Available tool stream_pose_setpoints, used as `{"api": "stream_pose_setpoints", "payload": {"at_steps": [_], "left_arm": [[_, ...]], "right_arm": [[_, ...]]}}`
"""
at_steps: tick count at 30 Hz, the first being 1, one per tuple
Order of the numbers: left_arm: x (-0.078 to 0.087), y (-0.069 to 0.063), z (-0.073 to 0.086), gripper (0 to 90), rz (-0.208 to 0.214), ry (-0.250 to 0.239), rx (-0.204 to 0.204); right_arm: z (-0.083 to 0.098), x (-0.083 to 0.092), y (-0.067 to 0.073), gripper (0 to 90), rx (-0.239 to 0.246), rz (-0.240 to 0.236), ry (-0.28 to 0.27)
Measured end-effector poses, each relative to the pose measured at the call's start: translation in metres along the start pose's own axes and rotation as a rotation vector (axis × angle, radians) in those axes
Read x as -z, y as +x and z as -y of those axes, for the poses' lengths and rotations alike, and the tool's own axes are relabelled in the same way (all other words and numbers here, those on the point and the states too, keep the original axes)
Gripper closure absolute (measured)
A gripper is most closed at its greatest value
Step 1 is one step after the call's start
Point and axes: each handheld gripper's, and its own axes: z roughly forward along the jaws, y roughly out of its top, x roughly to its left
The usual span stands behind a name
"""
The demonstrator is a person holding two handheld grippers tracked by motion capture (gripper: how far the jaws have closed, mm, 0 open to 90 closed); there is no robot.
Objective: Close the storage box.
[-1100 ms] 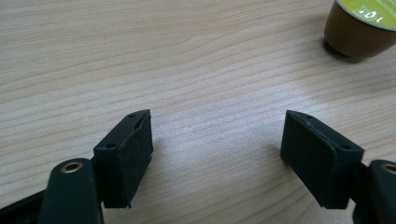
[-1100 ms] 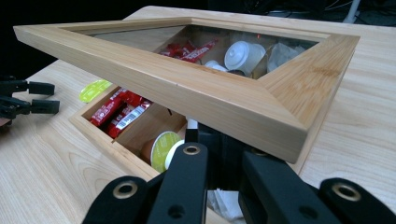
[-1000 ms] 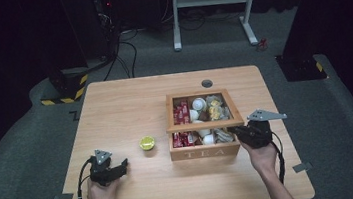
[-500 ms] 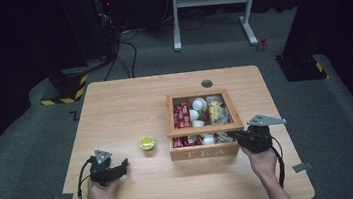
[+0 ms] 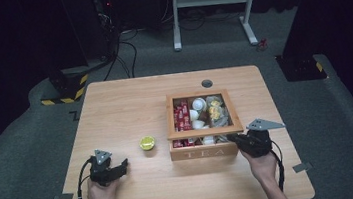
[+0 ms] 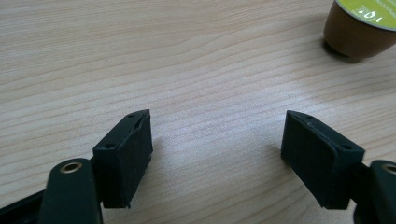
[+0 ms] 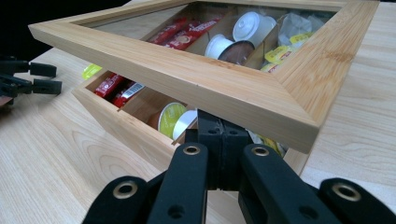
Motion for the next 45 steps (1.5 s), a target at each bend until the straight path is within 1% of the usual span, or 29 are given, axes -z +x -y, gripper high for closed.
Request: {"api": "stream_pose_setpoints", "payload": {"at_steps": [1, 16, 19, 20, 28, 30, 31, 32, 36, 39, 40, 45], "left_arm": [[0.0, 0.0, 0.0, 25.0, 0.0, 0.0, 0.0], [0.0, 0.0, 0.0, 25.0, 0.0, 0.0, 0.001], [0.0, 0.0, 0.0, 25.0, 0.0, 0.0, 0.0], [0.0, 0.0, 0.0, 25.0, 0.0, 0.0, 0.0], [0.0, 0.0, 0.0, 25.0, 0.0, 0.0, 0.0], [0.0, 0.0, 0.0, 25.0, 0.0, 0.0, 0.0], [0.0, 0.0, 0.0, 25.0, 0.0, 0.0, 0.0], [0.0, 0.0, 0.0, 25.0, 0.001, 0.0, 0.0], [0.0, 0.0, 0.0, 25.0, 0.0, 0.0, 0.001], [0.0, 0.0, 0.0, 25.0, 0.0, 0.0, 0.0], [0.0, 0.0, 0.0, 25.0, 0.0, 0.0, 0.0], [0.0, 0.0, 0.0, 25.0, 0.0, 0.0, 0.0]], "right_arm": [[0.002, 0.0, 0.0, 90.0, -0.005, -0.001, 0.003], [0.008, -0.001, 0.003, 90.0, 0.002, -0.005, 0.014], [0.01, -0.001, 0.003, 90.0, -0.01, -0.006, 0.019], [0.01, -0.001, 0.003, 90.0, -0.003, -0.006, 0.017], [0.013, -0.001, 0.004, 90.0, -0.009, -0.011, 0.025], [0.014, -0.001, 0.004, 90.0, -0.003, -0.012, 0.025], [0.016, -0.001, 0.005, 90.0, -0.013, -0.011, 0.032], [0.016, -0.002, 0.004, 90.0, -0.005, -0.011, 0.032], [0.019, -0.002, 0.005, 90.0, -0.016, -0.015, 0.04], [0.02, -0.002, 0.006, 90.0, -0.015, -0.018, 0.041], [0.021, -0.002, 0.006, 90.0, -0.007, -0.02, 0.039], [0.025, -0.002, 0.006, 90.0, -0.013, -0.022, 0.048]]}}
